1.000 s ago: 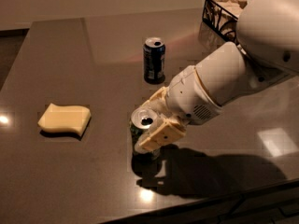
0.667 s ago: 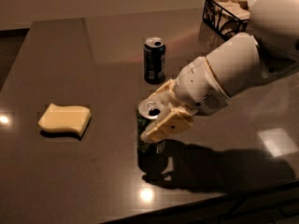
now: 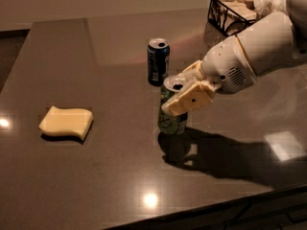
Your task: Knock green can over
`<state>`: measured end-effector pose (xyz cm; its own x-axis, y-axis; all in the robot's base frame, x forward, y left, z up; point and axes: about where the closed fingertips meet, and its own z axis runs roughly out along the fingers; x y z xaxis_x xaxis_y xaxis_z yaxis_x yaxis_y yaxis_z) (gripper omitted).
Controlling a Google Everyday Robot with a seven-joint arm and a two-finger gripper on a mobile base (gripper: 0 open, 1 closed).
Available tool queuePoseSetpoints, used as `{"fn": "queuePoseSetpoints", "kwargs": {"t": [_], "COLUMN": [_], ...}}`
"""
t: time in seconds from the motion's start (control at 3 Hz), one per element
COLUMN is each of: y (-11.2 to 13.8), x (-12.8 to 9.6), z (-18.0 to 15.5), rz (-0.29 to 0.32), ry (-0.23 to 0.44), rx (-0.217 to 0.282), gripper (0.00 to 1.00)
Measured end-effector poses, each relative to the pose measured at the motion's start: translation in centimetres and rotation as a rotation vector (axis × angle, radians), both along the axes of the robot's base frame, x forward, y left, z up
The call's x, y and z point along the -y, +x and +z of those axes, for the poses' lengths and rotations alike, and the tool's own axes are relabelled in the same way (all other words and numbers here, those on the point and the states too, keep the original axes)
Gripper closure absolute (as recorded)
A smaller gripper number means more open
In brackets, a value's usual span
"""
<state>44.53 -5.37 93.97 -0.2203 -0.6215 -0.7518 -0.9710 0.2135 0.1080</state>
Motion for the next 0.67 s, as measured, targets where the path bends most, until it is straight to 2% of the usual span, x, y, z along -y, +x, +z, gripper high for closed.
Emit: {"fn": "queuePoseSetpoints", "kwargs": {"t": [0.33,0.67], "y": [1.83,1.89], "x": [1.77,1.79], "z": [0.89,0.96], "rz": [-0.123,-0.134], "ry": [0.01,0.011], "rx": [-0.017,-0.024], "gripper": [1.0,1.0]}}
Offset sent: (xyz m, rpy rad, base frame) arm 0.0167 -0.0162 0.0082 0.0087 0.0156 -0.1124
